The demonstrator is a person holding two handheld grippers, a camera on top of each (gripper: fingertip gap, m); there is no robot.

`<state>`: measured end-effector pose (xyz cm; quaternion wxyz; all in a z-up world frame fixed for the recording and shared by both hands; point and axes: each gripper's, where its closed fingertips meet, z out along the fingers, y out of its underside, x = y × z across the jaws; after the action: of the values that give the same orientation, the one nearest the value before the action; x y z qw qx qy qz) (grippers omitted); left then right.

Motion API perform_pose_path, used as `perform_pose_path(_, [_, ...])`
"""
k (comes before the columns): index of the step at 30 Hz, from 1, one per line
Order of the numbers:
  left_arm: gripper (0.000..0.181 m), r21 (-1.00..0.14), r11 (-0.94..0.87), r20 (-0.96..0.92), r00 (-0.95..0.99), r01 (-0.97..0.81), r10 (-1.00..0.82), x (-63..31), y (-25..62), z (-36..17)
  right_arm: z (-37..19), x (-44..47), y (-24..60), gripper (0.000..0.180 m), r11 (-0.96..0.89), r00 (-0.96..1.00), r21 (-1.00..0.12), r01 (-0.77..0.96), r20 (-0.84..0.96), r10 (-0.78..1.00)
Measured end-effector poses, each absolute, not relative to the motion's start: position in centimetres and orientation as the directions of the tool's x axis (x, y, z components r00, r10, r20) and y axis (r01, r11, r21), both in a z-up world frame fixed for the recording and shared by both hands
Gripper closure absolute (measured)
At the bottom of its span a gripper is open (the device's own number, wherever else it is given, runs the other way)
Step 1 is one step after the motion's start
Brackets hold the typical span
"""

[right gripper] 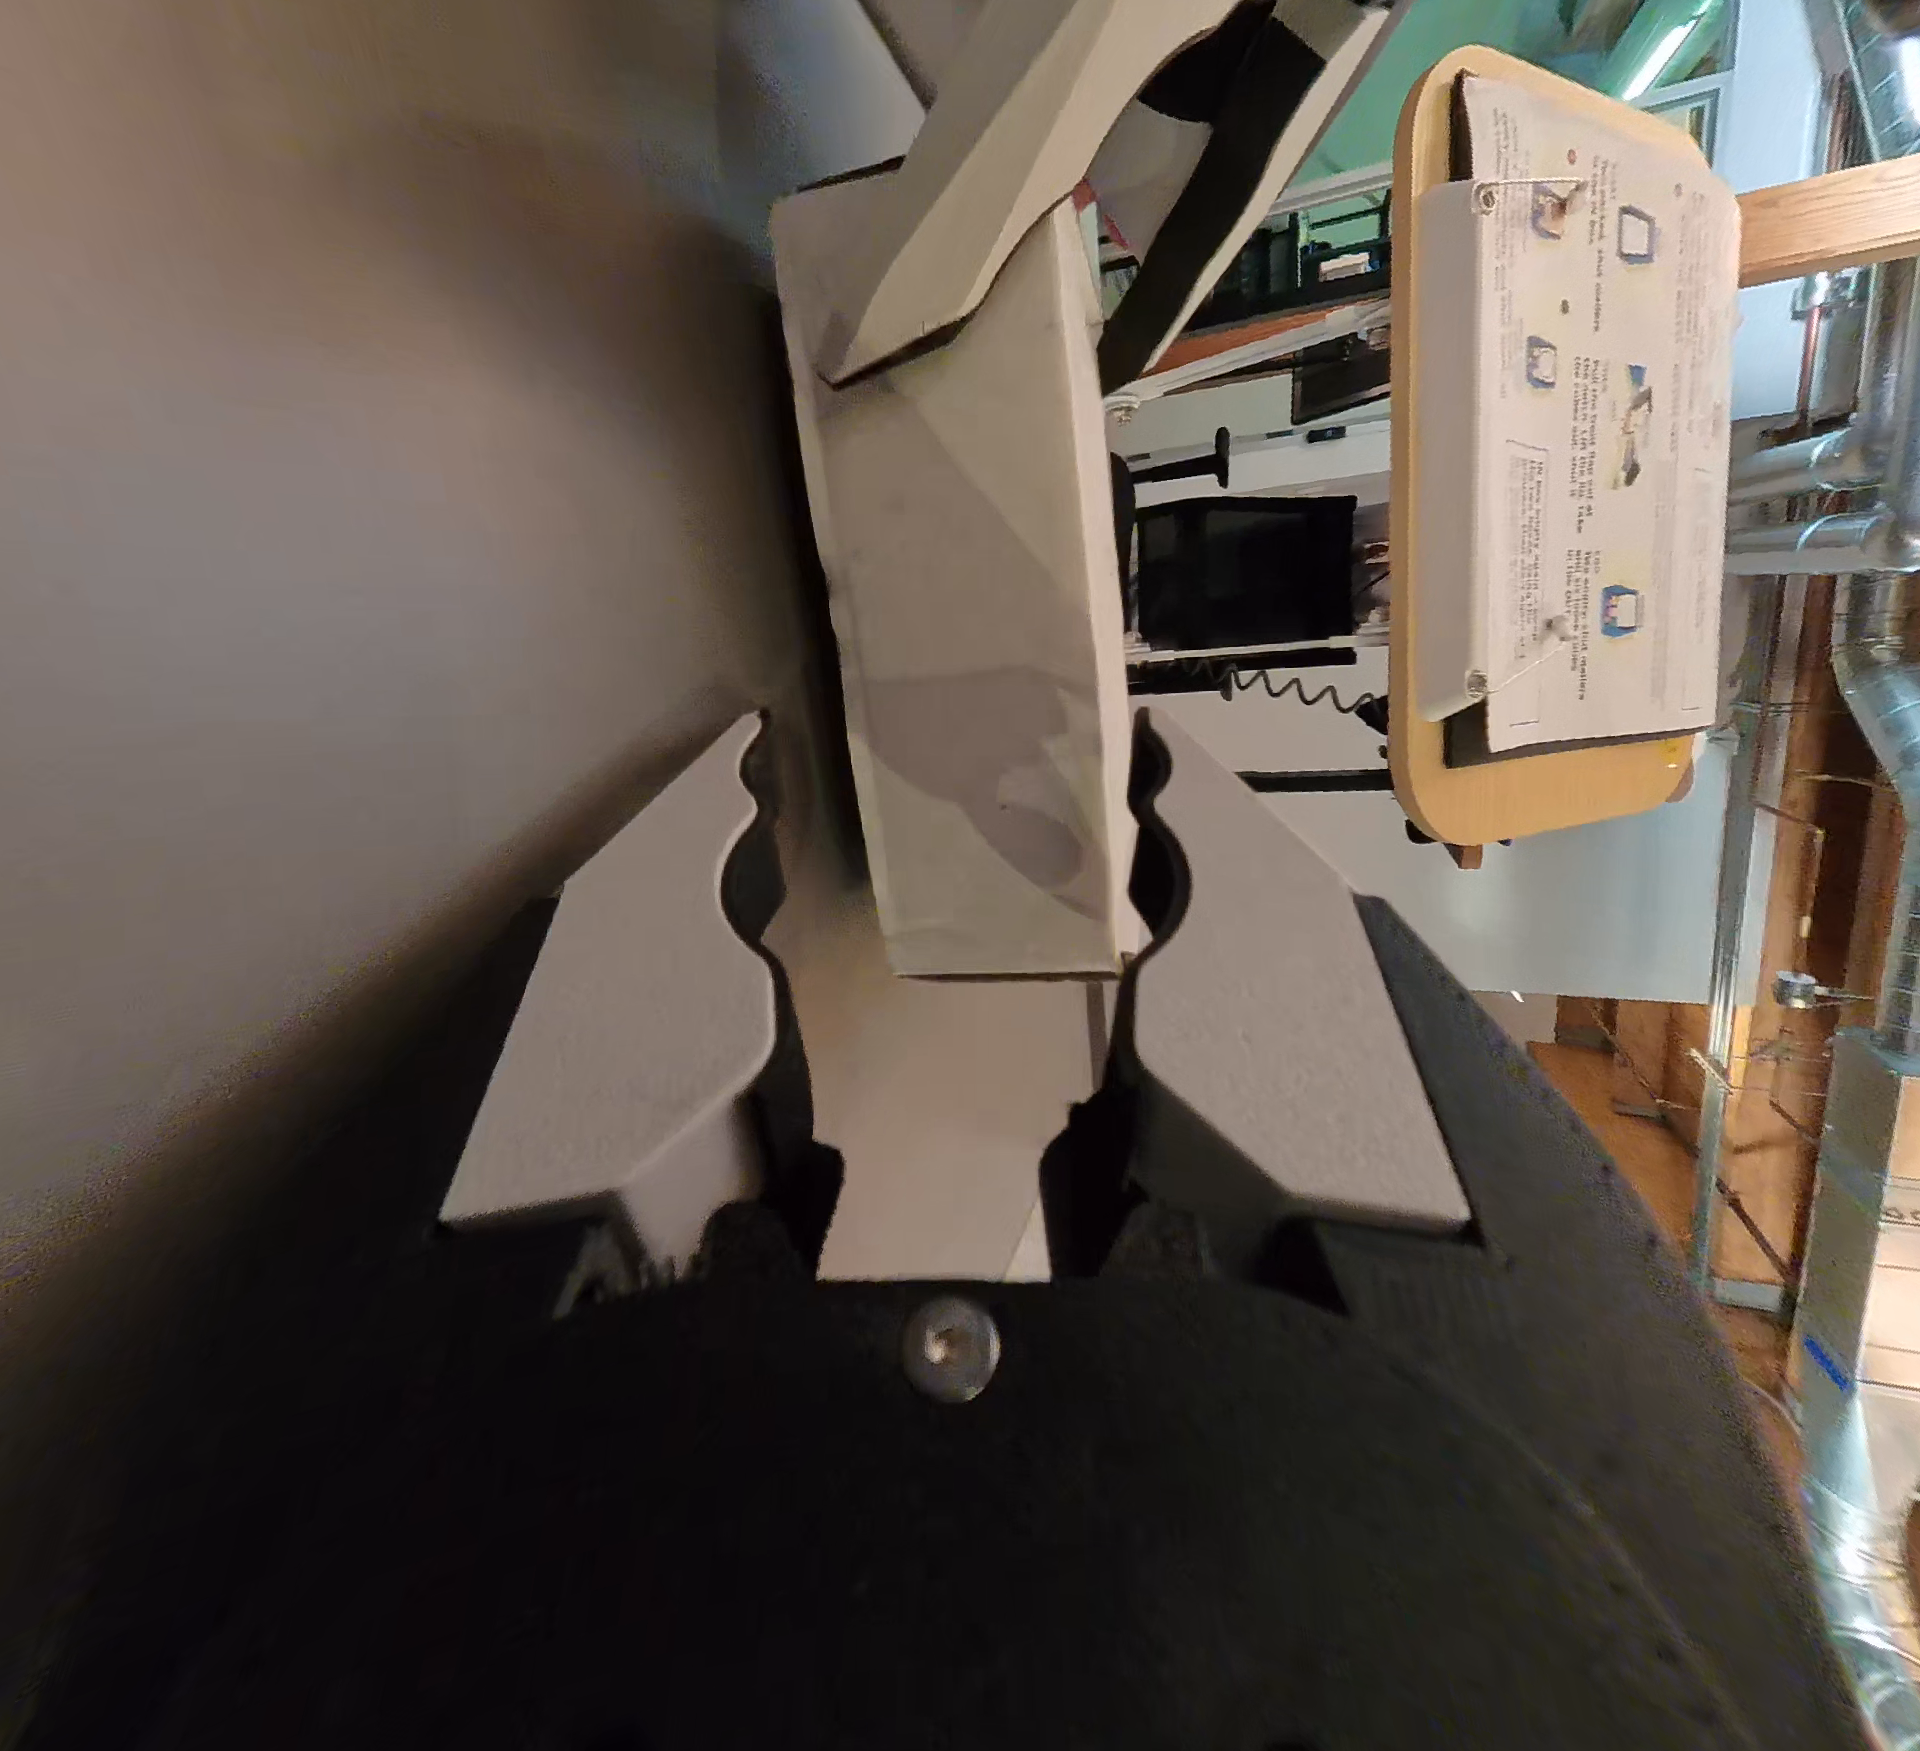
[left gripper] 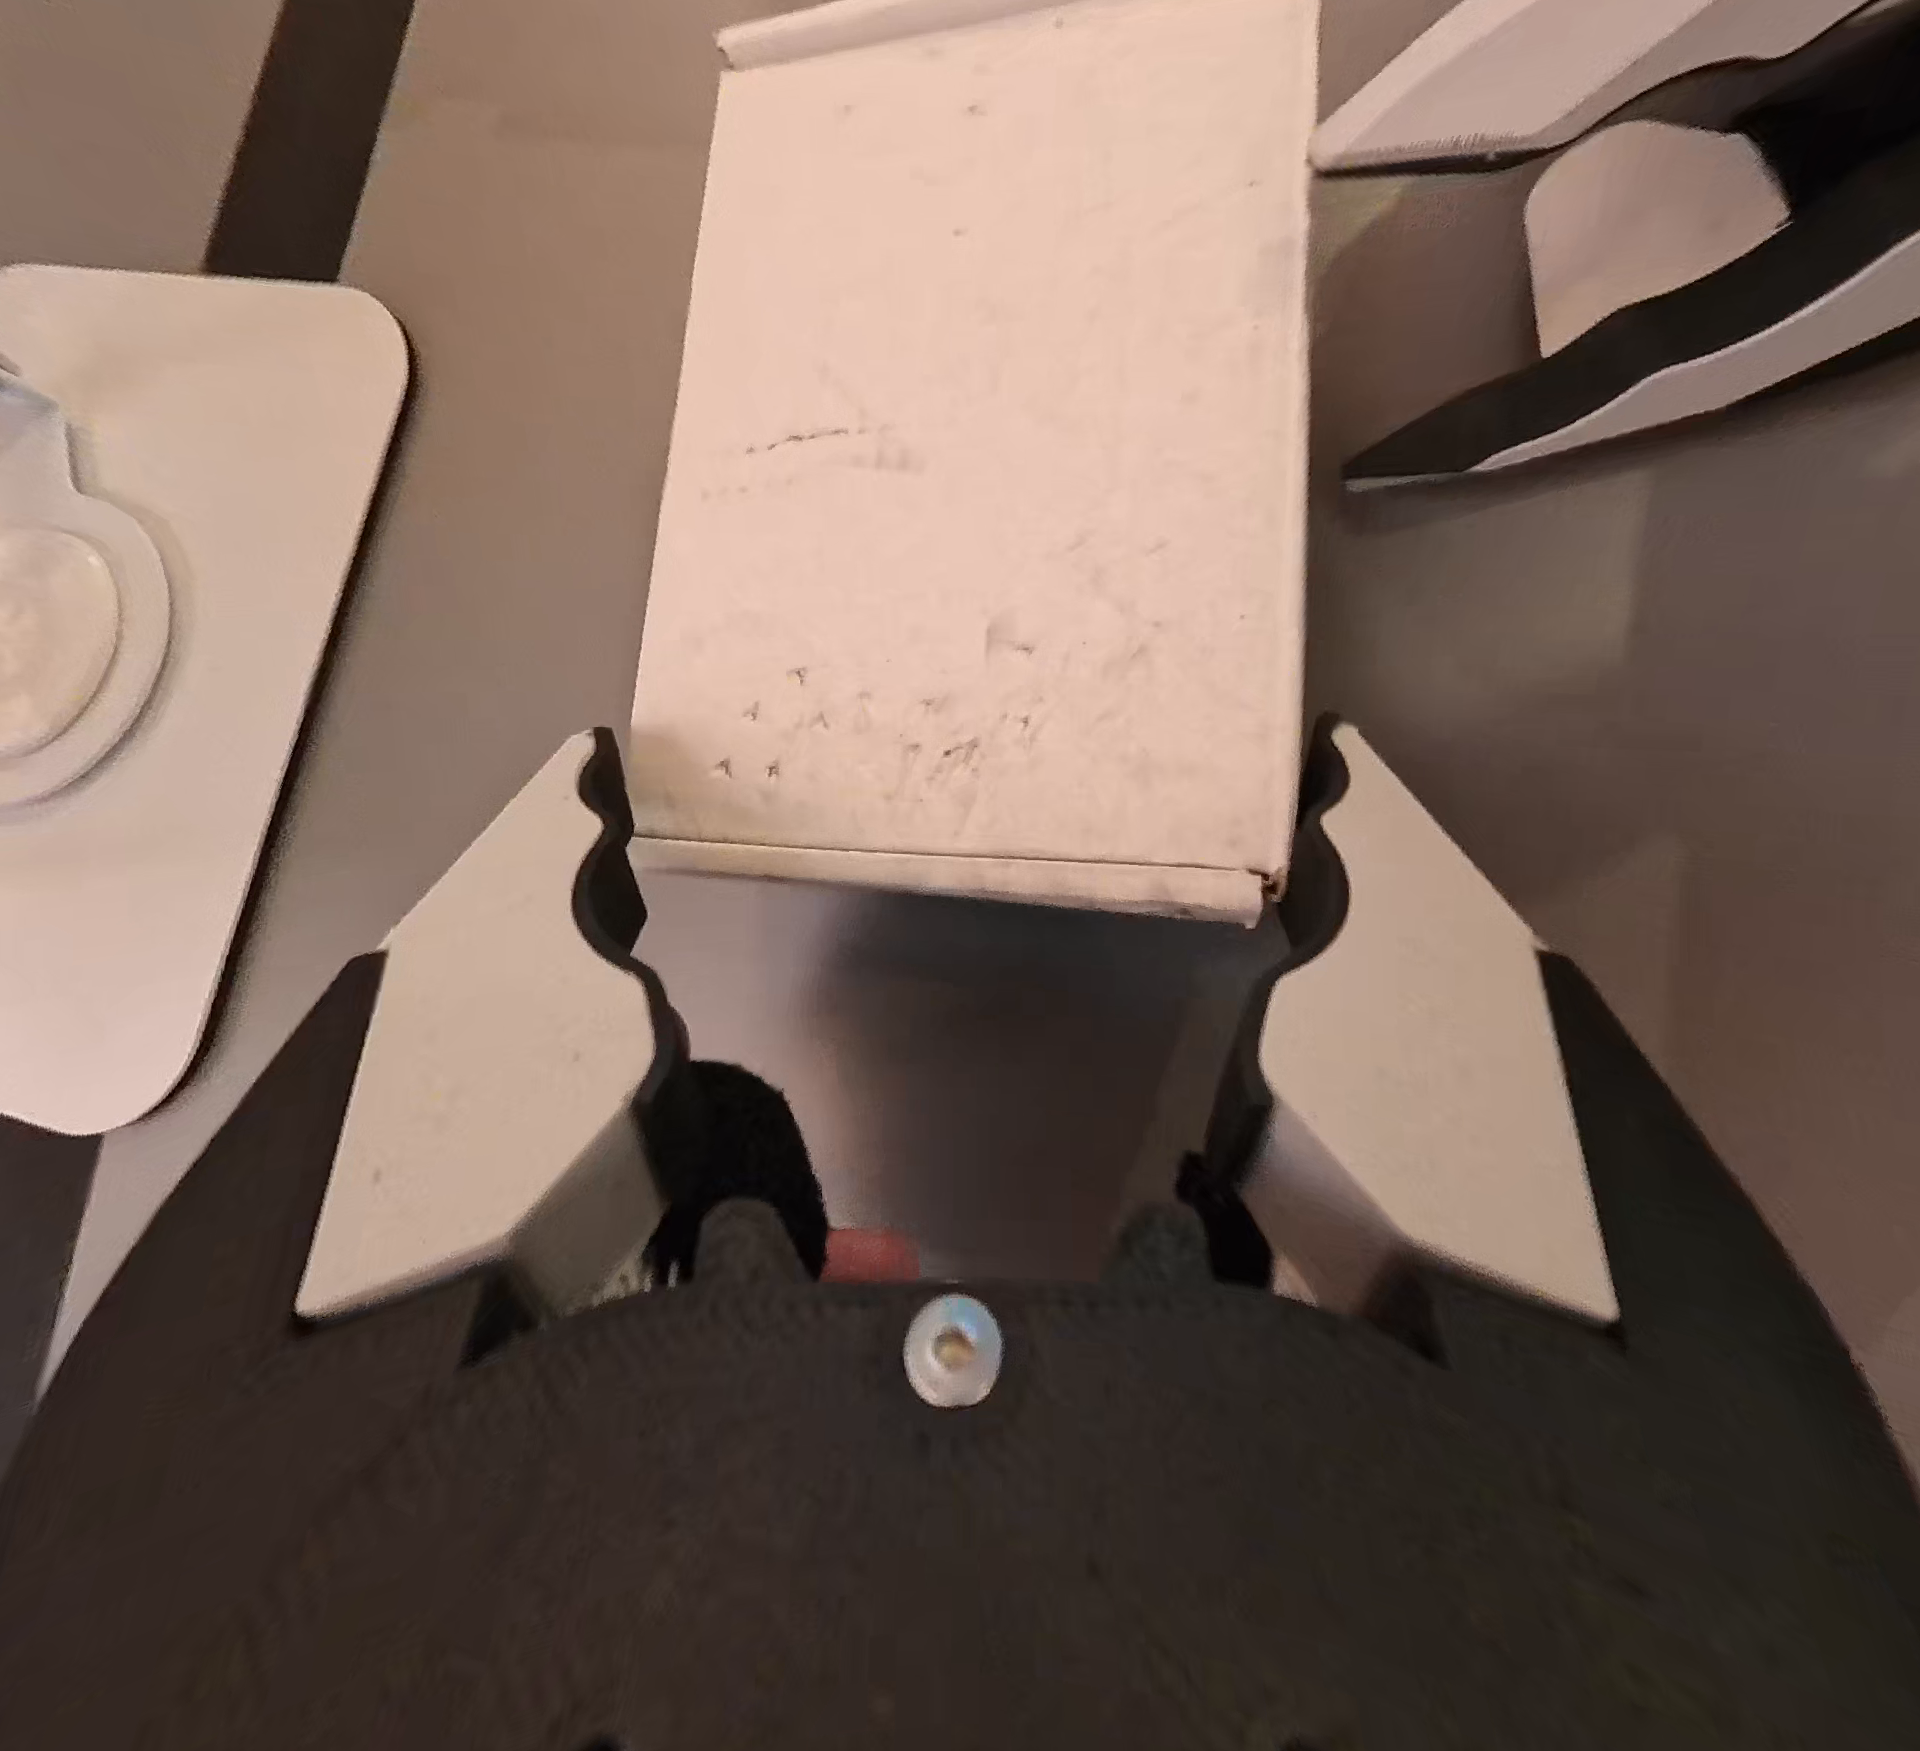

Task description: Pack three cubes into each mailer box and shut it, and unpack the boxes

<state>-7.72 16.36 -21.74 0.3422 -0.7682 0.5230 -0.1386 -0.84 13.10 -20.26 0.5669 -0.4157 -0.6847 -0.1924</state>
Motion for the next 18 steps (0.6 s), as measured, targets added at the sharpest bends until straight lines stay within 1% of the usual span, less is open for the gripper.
perform_pose_path(3, [0.056, -0.644, -0.293, -0.015, 0.395, -0.706, -0.918, -7.4, 15.4, -21.2, -19.8, -1.0, 13.1, 0.113, 0.589, -0.027, -0.167, 0.79, 0.952, 0.306])
perform_pose_path(5, [0.056, -0.605, -0.317, 0.016, 0.387, -0.73, -0.922, -7.6, 15.1, -21.2, -19.6, -1.2, 13.3, 0.11, 0.592, -0.043, -0.126, 0.796, 0.964, 0.263])
perform_pose_path(6, [0.056, -0.586, -0.321, 0.027, 0.378, -0.744, -0.925, -7.7, 14.9, -21.2, -19.2, -1.2, 13.3, 0.114, 0.598, -0.038, -0.116, 0.793, 0.97, 0.238])
perform_pose_path(7, [0.056, -0.571, -0.323, 0.031, 0.373, -0.755, -0.927, -7.6, 14.7, -21.2, -18.7, -1.2, 13.3, 0.125, 0.6, -0.031, -0.111, 0.792, 0.975, 0.222])
perform_pose_path(10, [0.056, -0.55, -0.332, 0.038, 0.374, -0.766, -0.927, -7.5, 14.6, -21.3, -18.4, -0.9, 13.3, 0.128, 0.59, -0.052, -0.096, 0.801, 0.972, 0.229])
perform_pose_path(15, [0.056, -0.573, -0.342, 0.062, 0.377, -0.745, -0.924, -7.4, 14.6, -21.1, -18.1, -0.9, 13.2, 0.128, 0.628, -0.069, -0.143, 0.765, 0.951, 0.301])
perform_pose_path(18, [0.056, -0.56, -0.337, 0.061, 0.368, -0.757, -0.928, -7.5, 14.5, -21.1, -18.0, -0.9, 13.2, 0.129, 0.632, -0.077, -0.183, 0.753, 0.929, 0.361])
